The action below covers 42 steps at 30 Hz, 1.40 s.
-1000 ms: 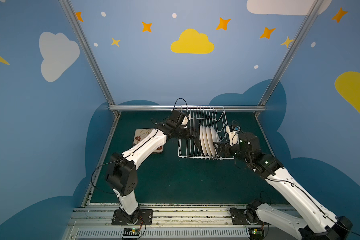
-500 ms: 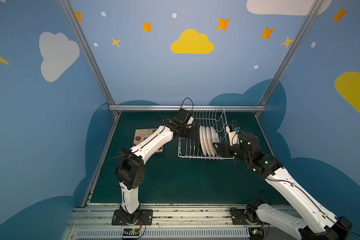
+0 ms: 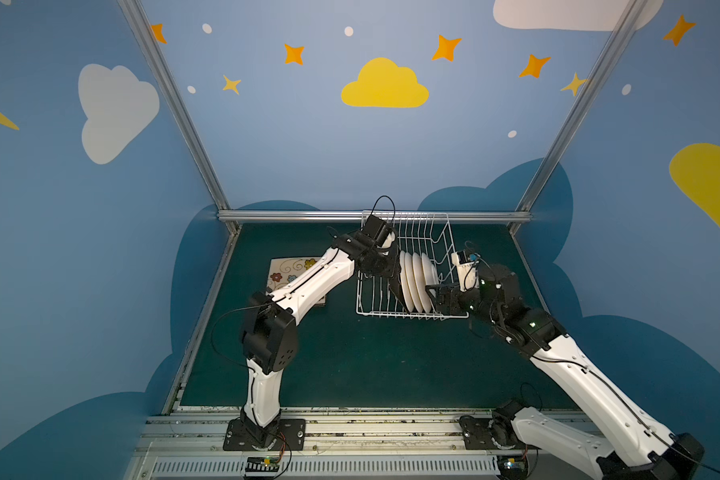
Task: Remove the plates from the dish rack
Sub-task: 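Grasp the black square plate's top edge with the left gripper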
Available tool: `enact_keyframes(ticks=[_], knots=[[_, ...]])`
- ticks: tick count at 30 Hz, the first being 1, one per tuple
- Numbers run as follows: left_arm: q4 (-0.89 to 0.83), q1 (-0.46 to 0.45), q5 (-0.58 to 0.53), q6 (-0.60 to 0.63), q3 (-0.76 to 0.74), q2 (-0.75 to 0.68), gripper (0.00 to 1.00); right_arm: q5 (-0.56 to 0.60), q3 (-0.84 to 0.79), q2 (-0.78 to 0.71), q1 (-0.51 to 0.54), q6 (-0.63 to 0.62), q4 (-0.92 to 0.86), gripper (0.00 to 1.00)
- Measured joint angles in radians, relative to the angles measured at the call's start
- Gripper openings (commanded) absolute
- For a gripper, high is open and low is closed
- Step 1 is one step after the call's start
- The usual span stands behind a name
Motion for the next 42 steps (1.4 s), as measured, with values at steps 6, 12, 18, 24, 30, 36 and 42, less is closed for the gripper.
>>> enact_keyframes(ticks=[6, 12, 18, 24, 30, 36, 42], knots=[[0.005, -0.004, 0.032, -0.004, 0.005, 0.003, 0.34, -0.001, 0.000, 0.000, -0.002, 0.000, 0.001, 0.94], [0.014, -0.003, 0.051, -0.024, -0.003, 0.002, 0.31, -0.001, 0.000, 0.000, -0.005, 0.000, 0.006, 0.94], [0.058, 0.001, 0.087, -0.082, -0.035, -0.010, 0.20, -0.001, 0.000, 0.000, -0.005, 0.000, 0.007, 0.94], [0.096, 0.006, 0.119, -0.154, -0.061, -0.019, 0.12, -0.001, 0.000, 0.000, -0.005, 0.000, 0.008, 0.94], [0.124, 0.011, 0.142, -0.203, -0.086, -0.029, 0.03, 0.000, 0.000, 0.000, -0.006, 0.000, 0.010, 0.94], [0.175, 0.023, 0.169, -0.251, -0.136, -0.053, 0.03, 0.000, 0.000, 0.000, -0.007, 0.000, 0.010, 0.94], [0.216, 0.033, 0.215, -0.279, -0.192, -0.088, 0.03, 0.000, 0.000, 0.000, -0.008, 0.000, 0.010, 0.94]])
